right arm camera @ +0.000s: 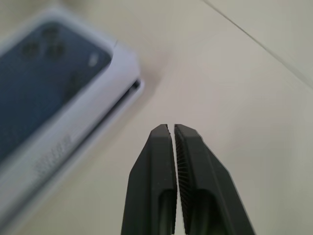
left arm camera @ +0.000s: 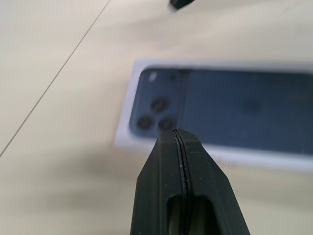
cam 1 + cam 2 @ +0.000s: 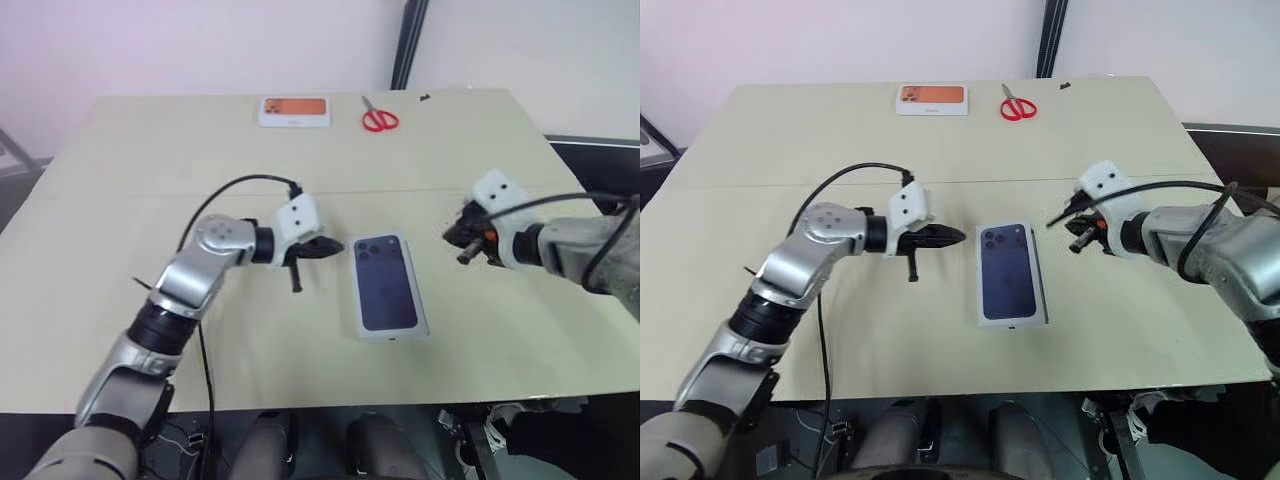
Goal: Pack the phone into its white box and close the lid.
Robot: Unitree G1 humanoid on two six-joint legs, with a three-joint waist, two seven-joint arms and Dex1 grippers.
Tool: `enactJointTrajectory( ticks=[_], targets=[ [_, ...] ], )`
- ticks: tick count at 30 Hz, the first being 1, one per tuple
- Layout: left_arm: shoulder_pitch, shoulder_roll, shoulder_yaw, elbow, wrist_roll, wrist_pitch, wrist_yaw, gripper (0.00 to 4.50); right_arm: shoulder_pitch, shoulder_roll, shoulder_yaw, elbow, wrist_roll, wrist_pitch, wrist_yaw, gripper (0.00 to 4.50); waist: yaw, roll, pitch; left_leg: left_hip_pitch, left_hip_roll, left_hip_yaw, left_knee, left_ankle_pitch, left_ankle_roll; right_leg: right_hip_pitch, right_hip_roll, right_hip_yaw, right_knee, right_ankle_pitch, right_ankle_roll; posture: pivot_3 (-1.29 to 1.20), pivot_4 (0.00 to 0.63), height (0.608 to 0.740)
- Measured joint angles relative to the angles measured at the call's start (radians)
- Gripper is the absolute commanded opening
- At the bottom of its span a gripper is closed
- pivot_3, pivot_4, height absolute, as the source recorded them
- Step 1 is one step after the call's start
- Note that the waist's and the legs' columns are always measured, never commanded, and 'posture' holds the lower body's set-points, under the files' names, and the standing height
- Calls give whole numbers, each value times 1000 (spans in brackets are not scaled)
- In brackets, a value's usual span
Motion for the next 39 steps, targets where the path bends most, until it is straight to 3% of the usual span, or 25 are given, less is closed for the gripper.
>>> enactJointTrajectory(
  ticks=[4, 13, 22, 39],
  targets=[
    [28, 75, -61, -17, 34, -3, -71, 0, 24, -12, 76, -27, -182, -108, 149, 46, 3, 0, 0, 0, 0, 0, 1, 0, 0, 1, 0, 0, 0, 0, 0, 0, 150, 740],
    [14, -19, -193, 5, 135, -16, -65, 0, 53, 67, 108, -53, -406, -195, 278, 46, 2, 0, 0, 0, 0, 0, 1, 1, -1, 1, 0, 0, 1, 0, 0, 0, 150, 740],
    [-29, -124, -203, 63, 177, -18, -15, 0, 73, 113, 104, -63, -508, -195, 345, 46, 3, 0, 0, 0, 0, 0, 2, 2, -3, 1, 0, 0, 1, 0, 0, 0, 150, 740],
    [-29, -181, -150, 57, 154, -17, 24, 0, 130, 129, 65, -72, -577, -187, 404, 46, 4, 0, 0, 0, 0, 0, 2, 3, -4, 1, 0, 0, 1, 0, 0, 0, 150, 740]
  ],
)
